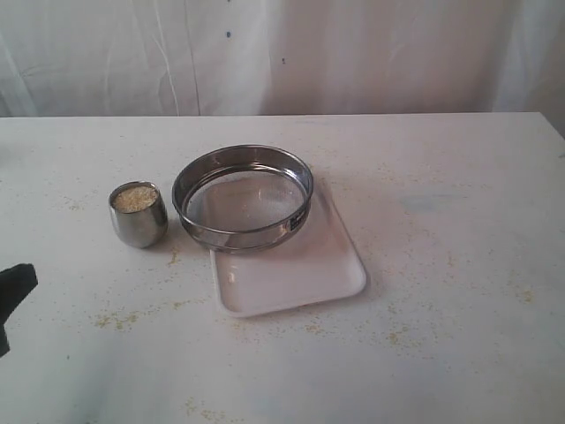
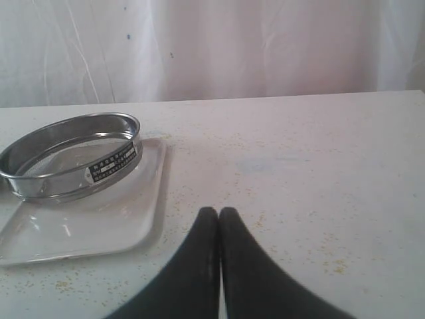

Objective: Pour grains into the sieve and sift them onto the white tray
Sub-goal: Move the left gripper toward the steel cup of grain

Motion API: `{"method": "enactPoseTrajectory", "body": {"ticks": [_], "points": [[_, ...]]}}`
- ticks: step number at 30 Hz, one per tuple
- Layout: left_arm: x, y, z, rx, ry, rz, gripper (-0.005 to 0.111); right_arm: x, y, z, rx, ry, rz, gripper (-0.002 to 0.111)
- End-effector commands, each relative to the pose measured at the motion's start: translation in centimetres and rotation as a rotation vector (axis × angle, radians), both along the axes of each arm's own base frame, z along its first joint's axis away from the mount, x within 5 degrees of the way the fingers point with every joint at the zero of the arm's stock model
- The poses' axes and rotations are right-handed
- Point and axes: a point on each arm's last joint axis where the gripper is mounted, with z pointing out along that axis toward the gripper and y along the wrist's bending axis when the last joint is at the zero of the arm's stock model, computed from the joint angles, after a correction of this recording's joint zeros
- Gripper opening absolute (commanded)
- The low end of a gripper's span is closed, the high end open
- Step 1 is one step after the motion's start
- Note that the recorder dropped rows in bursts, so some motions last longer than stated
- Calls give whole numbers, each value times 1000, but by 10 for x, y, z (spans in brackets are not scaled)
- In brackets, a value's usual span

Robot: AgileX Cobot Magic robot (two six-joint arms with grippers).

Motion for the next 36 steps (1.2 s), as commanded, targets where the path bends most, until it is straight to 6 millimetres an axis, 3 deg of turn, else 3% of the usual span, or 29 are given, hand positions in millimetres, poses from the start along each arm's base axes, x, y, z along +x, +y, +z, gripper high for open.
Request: {"method": "enactPoseTrajectory", "body": {"ticks": [1,9,20,25,29,32,36], "points": [[28,-3,14,33,9,-20,62,0,0,-2,1,5,-7,0],[74,-6,17,146,27,-45,62,0,0,-2,1,5,-7,0],[97,-8,0,189,-11,-55,62,0,0,-2,1,5,-7,0],[107,-24,-17,147,19,-52,63,0,0,-2,1,5,-7,0],[105,-42,-48,131,-24,-46,78,0,0,-2,1,5,-7,0],[107,-41,-66,123,5,-11,79,0,0,-2,2,3,-7,0],[118,-43,-75,110,-15,18,79,0,0,-2,2,5,-7,0]]}}
